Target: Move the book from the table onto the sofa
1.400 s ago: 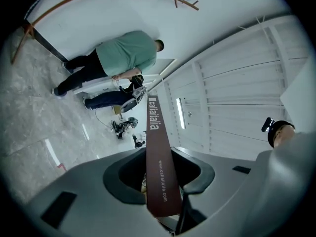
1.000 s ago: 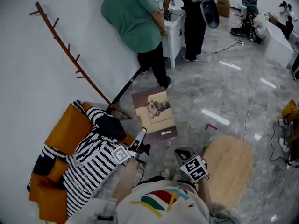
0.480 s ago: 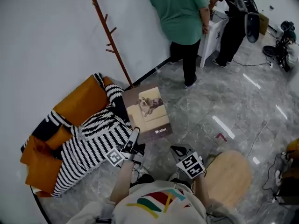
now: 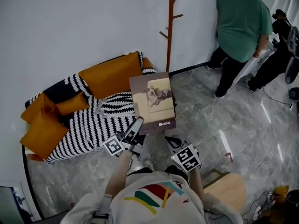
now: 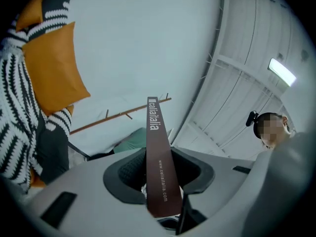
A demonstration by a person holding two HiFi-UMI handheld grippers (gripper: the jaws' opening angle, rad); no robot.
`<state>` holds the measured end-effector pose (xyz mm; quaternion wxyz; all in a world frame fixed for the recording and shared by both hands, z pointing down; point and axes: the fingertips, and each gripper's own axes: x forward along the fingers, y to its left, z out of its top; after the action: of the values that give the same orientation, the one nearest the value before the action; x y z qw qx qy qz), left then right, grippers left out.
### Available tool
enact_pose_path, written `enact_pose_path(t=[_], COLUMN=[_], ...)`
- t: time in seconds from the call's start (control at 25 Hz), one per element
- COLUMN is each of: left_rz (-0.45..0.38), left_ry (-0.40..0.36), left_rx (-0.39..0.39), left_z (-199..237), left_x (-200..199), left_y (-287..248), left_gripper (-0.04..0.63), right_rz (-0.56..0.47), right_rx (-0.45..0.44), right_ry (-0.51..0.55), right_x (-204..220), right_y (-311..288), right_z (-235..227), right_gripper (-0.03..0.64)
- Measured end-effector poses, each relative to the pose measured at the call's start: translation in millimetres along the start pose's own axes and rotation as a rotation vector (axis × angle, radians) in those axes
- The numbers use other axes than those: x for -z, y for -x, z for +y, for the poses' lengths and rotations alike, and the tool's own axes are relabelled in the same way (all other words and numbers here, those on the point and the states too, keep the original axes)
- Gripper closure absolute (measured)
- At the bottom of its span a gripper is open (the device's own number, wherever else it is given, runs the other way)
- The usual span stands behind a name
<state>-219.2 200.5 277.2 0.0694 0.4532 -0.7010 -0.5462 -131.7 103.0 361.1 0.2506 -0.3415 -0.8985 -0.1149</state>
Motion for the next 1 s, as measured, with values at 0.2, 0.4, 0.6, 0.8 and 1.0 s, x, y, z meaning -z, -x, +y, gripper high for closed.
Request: enact_pose_path(t=[0.2,0.4,0.6,0.8,1.0], left_rz=[-0.144,-0.206,-0.247,-0.295,-0.351], left_ry=[-0.022,-0.017,-0.003,0.010,0.019], left_rx=[-0.098,-0.165,-0.226,-0.288,-0.351], left_z=[38.0,70.2,106.0,142.9,180.7], left_x=[-107.5,-140.6,-154.3,-172.1,-194.3], left_y=[84.3,91.5,85.4,80.5,76.5], left_gripper=[0.443,0.443,0.443,0.443,0.443], right_rz=[0.058,0.090,0.131,0.138,0.131], right_rx=[-0.154,-0.257,-0.334,-0.348,-0.357], right_ry=[0.093,0.129,0.142,0.183,0.263], right_x=[-49.7,-49.3,-52.6,-88.2,-101.1], right_y=[-103.6,-110.4,-167.5,-210.5,-210.2], right_z=[62.8,63.8,22.2,-20.1,-28.6], right_gripper=[0.606,0.606,0.606,0.606,0.606])
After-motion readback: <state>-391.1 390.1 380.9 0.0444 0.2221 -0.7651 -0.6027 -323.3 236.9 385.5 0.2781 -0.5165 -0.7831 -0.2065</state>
